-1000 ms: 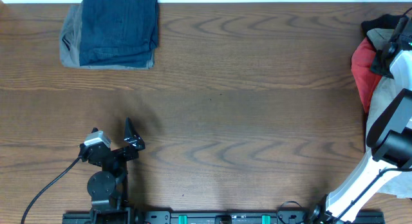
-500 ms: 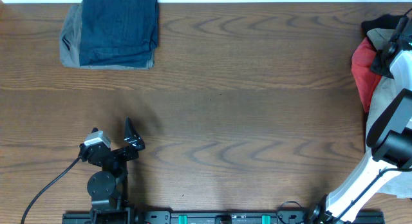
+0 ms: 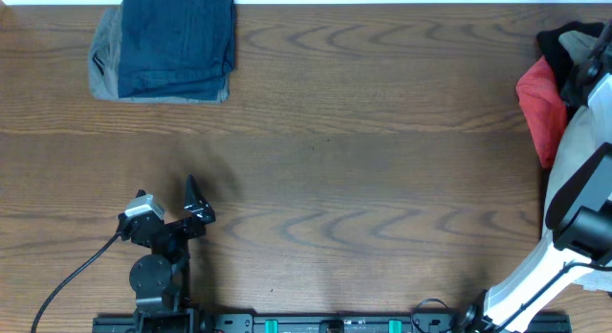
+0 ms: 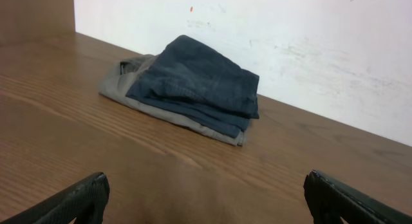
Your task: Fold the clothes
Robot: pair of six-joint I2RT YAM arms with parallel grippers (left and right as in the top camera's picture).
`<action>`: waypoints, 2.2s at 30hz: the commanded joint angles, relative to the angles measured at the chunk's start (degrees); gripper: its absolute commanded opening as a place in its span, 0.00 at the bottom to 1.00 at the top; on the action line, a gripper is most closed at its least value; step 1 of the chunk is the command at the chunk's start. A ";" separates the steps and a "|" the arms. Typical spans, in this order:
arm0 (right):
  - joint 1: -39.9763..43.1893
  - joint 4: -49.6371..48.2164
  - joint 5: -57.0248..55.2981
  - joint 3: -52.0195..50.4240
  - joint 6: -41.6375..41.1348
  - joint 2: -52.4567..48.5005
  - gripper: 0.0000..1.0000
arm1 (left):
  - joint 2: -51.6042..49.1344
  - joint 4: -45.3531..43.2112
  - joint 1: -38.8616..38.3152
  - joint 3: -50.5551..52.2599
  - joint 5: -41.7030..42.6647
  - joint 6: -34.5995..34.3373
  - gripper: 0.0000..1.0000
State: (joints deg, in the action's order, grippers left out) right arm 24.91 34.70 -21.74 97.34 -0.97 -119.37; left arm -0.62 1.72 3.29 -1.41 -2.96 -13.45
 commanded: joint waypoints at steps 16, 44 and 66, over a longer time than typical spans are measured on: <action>-3.41 1.62 1.62 0.07 -4.57 12.33 0.01 | 0.28 2.05 0.28 1.18 -0.52 0.76 0.98; -62.07 -1.09 21.64 0.04 -10.56 3.56 0.02 | 0.28 2.05 0.28 1.18 -0.52 0.76 0.98; -76.91 10.19 28.41 0.07 -17.84 5.40 0.20 | 0.28 2.05 0.28 1.18 -0.52 0.76 0.98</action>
State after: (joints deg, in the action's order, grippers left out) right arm -50.59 44.10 4.45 96.86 -17.12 -115.55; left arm -0.62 1.72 3.29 -1.41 -2.96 -13.45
